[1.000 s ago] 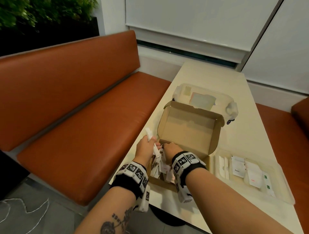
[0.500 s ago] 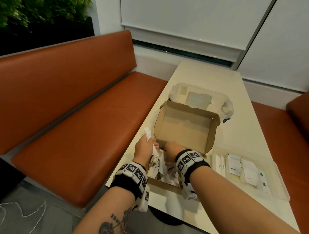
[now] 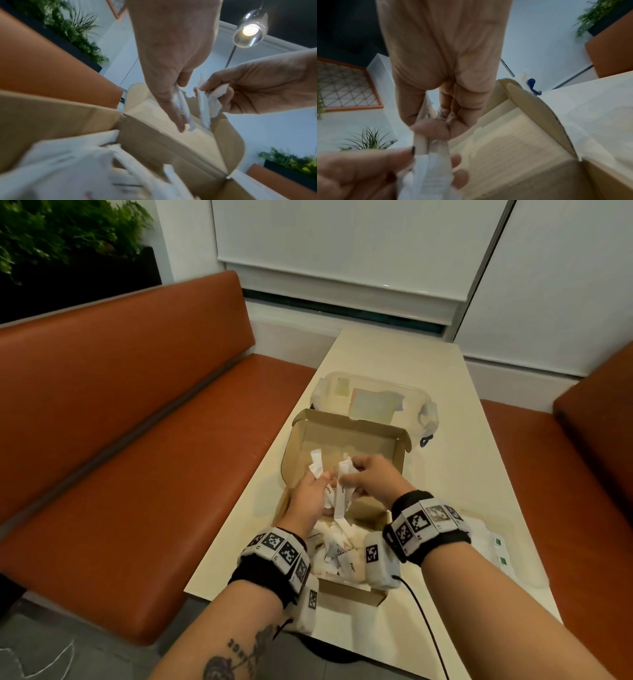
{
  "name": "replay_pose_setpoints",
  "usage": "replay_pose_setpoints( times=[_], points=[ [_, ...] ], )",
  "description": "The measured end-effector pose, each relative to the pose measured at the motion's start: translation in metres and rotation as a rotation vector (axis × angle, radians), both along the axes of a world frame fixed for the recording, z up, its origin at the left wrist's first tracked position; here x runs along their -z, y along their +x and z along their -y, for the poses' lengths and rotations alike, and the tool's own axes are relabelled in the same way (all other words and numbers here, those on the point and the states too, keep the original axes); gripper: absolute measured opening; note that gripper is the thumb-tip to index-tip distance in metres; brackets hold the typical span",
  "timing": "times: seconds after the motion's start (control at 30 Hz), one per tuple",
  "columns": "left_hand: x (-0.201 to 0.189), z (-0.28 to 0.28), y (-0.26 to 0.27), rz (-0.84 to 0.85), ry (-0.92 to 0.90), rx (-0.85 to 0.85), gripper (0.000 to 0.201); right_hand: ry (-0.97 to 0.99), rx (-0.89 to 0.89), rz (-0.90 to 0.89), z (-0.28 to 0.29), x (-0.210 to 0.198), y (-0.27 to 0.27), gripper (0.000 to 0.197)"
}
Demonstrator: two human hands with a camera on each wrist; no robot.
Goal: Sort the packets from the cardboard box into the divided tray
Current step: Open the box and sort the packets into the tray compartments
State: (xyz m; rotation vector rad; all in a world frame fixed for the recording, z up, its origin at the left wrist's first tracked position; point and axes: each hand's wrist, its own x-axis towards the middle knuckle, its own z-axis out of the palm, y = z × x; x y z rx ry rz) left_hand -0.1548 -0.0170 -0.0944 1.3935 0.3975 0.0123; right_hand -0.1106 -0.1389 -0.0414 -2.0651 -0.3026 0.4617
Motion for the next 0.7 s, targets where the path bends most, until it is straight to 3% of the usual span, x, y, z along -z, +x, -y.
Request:
replay_pose_setpoints(
  times=[0.1,0.33,0.47,0.7],
  points=[
    [-0.009,0.019,0.001,-0.013,-0.171,0.026,0.032,0.045,0.005,0.0,0.009,-0.003,-0.006,0.009],
    [-0.018,0.05,0.001,0.05,-0.21,0.213,0.053,-0.059,0.015,0.145,0.044,-0.012,-0.011,0.009],
    [-0.023,0.081,0.003,0.099,-0.204,0.274,0.031,-0.067,0.057,0.19,0.075,-0.014,-0.012,0.026],
    [-0.015,0.146,0.016,-0.002,-0.173,0.333,0.021,-0.121,0.179,0.123,0.139,-0.006,-0.011,0.012]
  ],
)
